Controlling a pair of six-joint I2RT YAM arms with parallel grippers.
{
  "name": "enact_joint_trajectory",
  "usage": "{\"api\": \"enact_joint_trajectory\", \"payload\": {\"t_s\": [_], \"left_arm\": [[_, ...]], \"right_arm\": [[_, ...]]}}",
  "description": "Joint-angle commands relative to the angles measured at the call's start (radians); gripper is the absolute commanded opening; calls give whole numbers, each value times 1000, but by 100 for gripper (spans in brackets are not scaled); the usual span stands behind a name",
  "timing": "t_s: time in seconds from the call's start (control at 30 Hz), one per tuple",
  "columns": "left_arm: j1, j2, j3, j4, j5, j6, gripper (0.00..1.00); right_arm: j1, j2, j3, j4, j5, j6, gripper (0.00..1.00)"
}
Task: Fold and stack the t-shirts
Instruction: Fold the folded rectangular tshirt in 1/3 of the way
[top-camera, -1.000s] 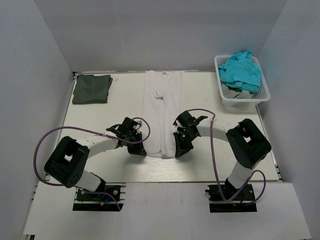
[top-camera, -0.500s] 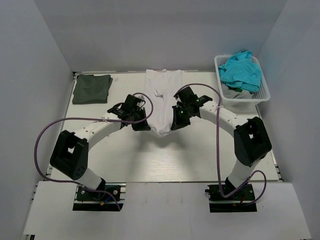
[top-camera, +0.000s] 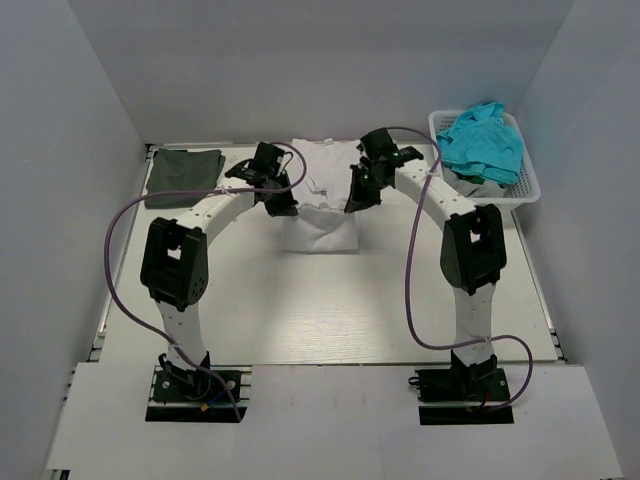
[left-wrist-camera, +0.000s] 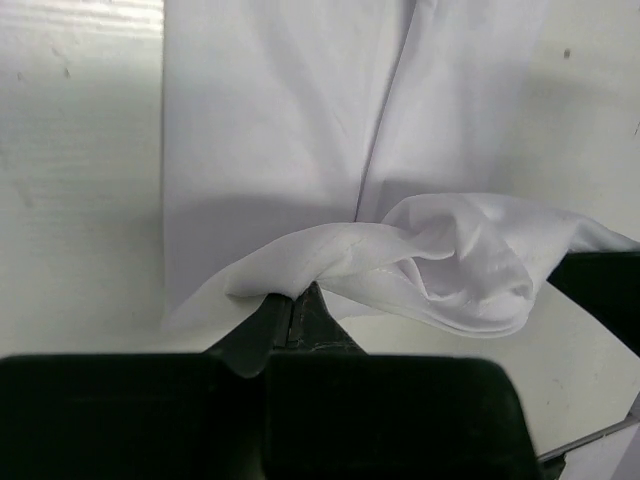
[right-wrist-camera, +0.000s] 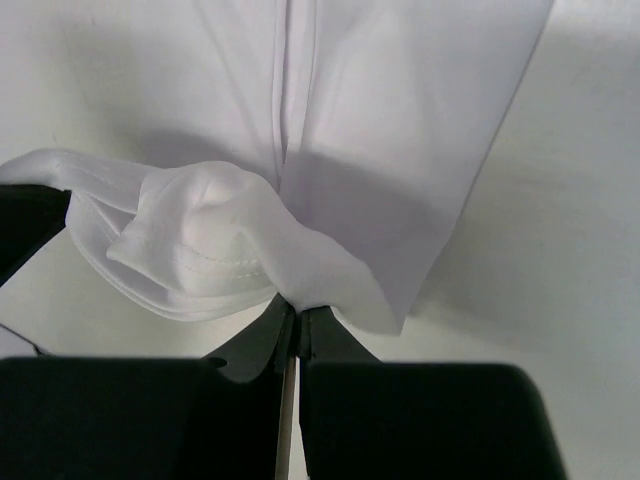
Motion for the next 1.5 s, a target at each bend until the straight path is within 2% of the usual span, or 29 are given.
{"api": "enact_joint_trajectory", "payload": {"t_s": [0.0, 0.13, 0.5, 0.83, 0.87, 0.9, 0.93, 0.97, 1.0, 1.03, 1.07, 1.13, 1.17, 1.2, 1.27, 1.4, 1.47], "left_arm": [[17, 12, 74, -6, 17, 31, 0], [17, 43, 99, 80, 77, 31, 0], [35, 266, 378, 8, 76, 59, 0], [55, 305, 384, 26, 43, 59, 0], [64, 316, 396, 26, 54, 59, 1], [64, 330, 413, 26, 63, 59, 21], [64, 344, 450, 14, 63, 59, 26], [64, 359, 470, 5, 63, 59, 33], [73, 393, 494, -4, 54, 59, 50], [86, 411, 552, -4, 54, 48, 50], [96, 430, 588, -36, 42, 36, 53], [136, 477, 712, -67, 42, 25, 87], [150, 477, 747, -84, 42, 2, 99], [172, 477, 766, -95, 42, 2, 99], [181, 390, 705, -57, 42, 2, 99], [190, 202, 371, 86, 94, 46, 99], [169, 155, 250, 86, 103, 91, 99]], "right_arm": [[-21, 54, 109, -29, -48, -24, 0], [-38, 84, 119, 28, -86, 4, 0], [-89, 156, 142, 94, -129, 28, 0], [-122, 256, 201, 164, -135, 62, 0], [-128, 268, 205, 175, -135, 67, 3], [-132, 274, 214, 181, -128, 88, 11], [-135, 282, 217, 205, -134, 93, 18], [-145, 285, 223, 235, -141, 111, 34], [-155, 307, 269, 244, -153, 137, 41], [-159, 308, 289, 259, -181, 145, 55], [-174, 319, 312, 302, -192, 166, 90], [-187, 340, 385, 350, -257, 203, 90], [-199, 339, 398, 354, -272, 209, 90], [-199, 325, 392, 359, -284, 209, 90], [-199, 290, 349, 342, -295, 174, 90], [-194, 134, 182, 312, -255, 75, 90], [-187, 92, 62, 287, -230, 36, 90]]}}
